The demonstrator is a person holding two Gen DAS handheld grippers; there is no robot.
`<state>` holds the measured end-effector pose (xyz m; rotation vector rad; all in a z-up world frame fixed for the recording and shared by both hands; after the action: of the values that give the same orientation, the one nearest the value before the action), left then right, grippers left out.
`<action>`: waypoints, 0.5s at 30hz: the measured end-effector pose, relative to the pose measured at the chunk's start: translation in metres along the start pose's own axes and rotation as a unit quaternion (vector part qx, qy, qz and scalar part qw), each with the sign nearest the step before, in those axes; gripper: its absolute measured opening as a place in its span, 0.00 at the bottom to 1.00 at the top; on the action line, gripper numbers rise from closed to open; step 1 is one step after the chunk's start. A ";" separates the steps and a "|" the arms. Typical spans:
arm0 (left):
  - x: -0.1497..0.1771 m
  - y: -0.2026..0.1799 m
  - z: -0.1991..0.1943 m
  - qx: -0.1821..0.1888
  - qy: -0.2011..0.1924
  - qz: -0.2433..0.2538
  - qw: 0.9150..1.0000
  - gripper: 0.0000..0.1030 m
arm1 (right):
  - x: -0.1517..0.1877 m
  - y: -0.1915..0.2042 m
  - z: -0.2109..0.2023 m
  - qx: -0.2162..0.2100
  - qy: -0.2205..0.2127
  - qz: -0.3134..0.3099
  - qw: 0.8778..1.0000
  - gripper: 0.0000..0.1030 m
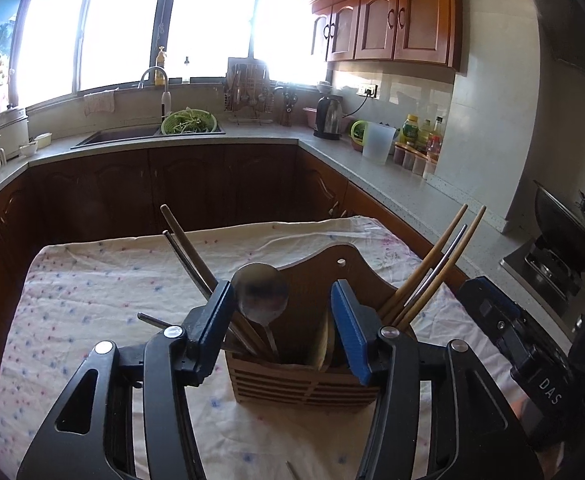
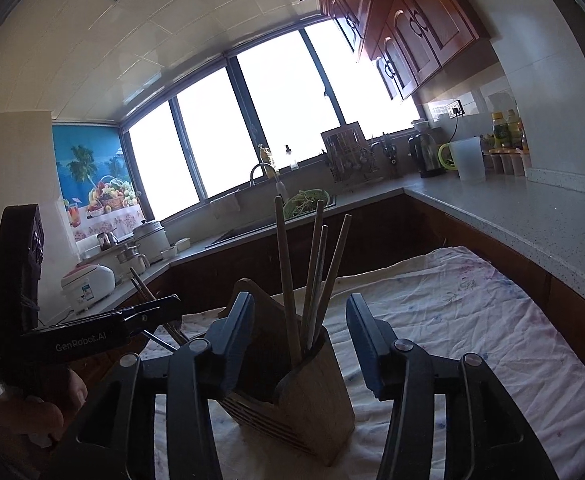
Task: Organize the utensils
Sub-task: 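Move the left tool to a wooden chopstick while the right tool approaches a fork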
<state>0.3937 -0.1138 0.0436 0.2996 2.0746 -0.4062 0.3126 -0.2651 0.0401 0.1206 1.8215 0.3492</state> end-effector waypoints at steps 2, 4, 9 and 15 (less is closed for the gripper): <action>-0.001 -0.002 -0.013 0.002 -0.011 0.001 1.000 0.55 | -0.002 -0.008 -0.008 0.004 0.003 0.018 1.000 0.67; 0.000 -0.002 -0.027 0.000 -0.024 -0.002 1.000 0.61 | -0.002 -0.017 -0.017 0.005 0.009 0.038 0.999 0.74; 0.016 0.010 -0.065 -0.002 -0.043 -0.030 0.999 0.77 | 0.007 -0.033 -0.037 0.011 0.040 0.069 0.997 0.86; 0.064 0.034 -0.089 -0.022 -0.009 -0.066 0.998 0.79 | 0.032 -0.047 -0.062 0.027 0.088 0.089 0.992 0.87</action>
<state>0.3047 -0.0436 0.0249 0.1317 2.0889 -0.4414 0.2490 -0.3119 0.0111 0.2993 2.0004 0.4472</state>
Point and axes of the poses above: each gripper's, at about its wrist camera, not at the fingertips, and z roughly the way its jaws point, y to its left, x to its underside, the point moved 10 cm from there along z, roughly the way its jaws point, and after that the axes turned 6 degrees about x, right-handed, at the moved point
